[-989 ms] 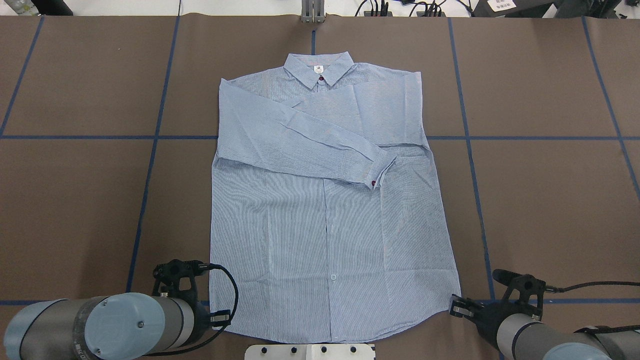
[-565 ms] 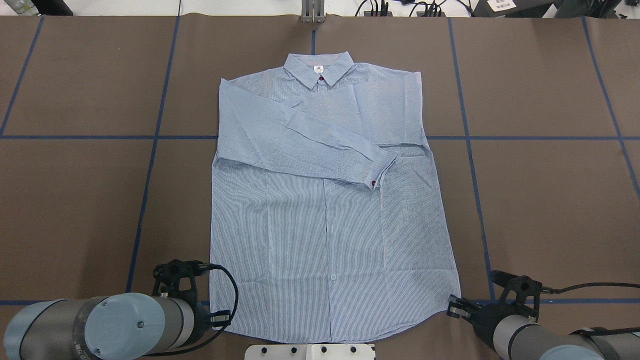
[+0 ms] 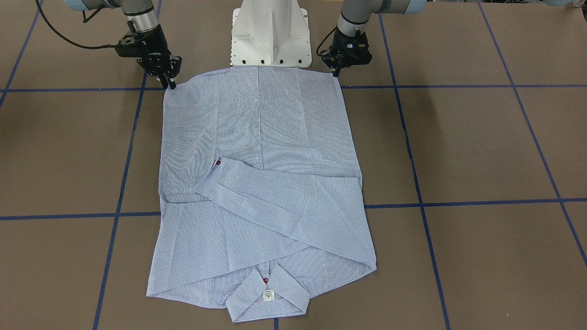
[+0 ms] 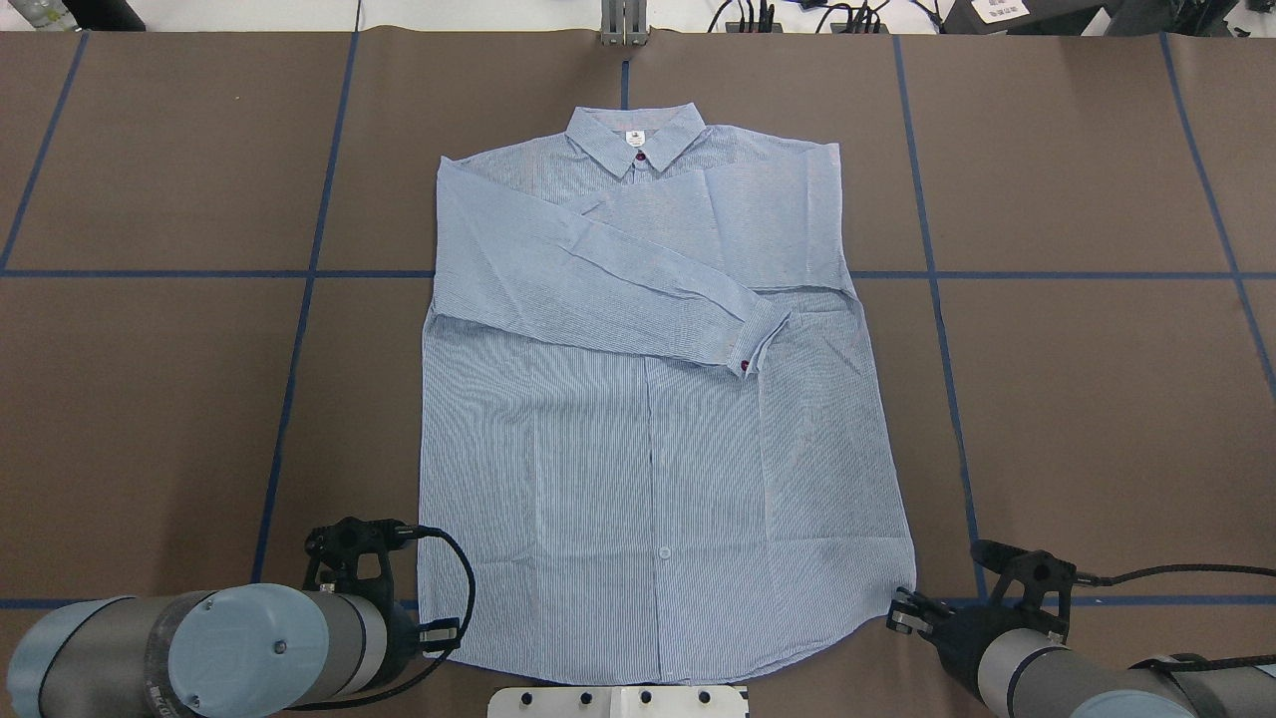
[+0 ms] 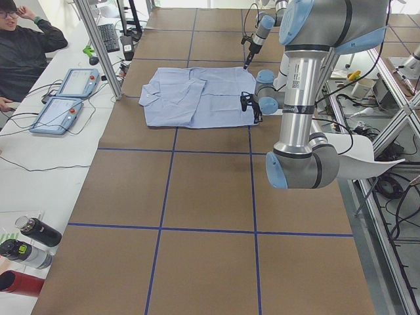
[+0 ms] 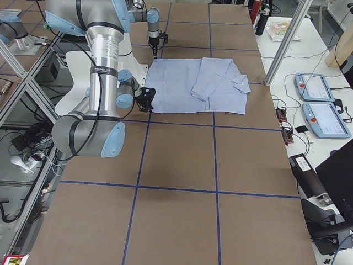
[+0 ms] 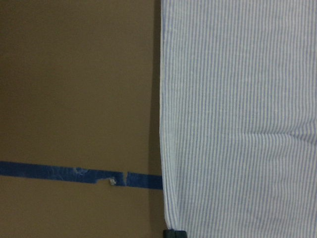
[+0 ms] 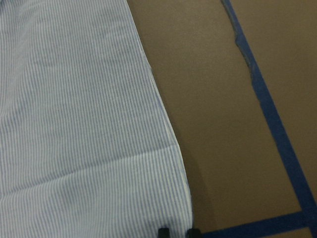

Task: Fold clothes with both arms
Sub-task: 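Lower both grippers and grasp the hem corners of the shirt, then lift the hem with both grippers and fold it up toward the collar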

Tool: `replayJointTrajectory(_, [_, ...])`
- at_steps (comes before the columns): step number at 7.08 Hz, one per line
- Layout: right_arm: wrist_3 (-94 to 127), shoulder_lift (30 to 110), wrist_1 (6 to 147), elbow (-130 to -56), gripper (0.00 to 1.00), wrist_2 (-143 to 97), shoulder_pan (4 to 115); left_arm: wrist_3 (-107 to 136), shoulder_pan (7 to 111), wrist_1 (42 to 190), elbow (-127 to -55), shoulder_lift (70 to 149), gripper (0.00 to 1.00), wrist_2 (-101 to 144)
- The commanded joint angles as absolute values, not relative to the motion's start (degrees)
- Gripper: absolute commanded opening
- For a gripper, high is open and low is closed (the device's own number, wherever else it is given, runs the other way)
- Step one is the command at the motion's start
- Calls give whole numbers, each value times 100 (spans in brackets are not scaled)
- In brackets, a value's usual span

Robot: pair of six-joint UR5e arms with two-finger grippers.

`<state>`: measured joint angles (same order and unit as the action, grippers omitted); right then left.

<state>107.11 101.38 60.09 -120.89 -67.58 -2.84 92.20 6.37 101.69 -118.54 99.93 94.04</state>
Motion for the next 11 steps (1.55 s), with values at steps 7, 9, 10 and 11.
replayJointTrajectory(7, [10837,10230,7225,-14062,0,-7511,8,9211,721,9463,-13266,9975,0,9928])
replayJointTrajectory(9, [10837,10195,8285,-15079,0,-8336,533,9220,721,8512,-14401,10010,0,10229])
replayJointTrajectory(10, [10828,10204,8314,-15099,0,-8706,841,9220,738,8421,-14431,10167,0,10291])
replayJointTrajectory(11, [10819,10204,8323,-15126,0,-8771,905,9246,834,8368,-14527,10204,0,10335])
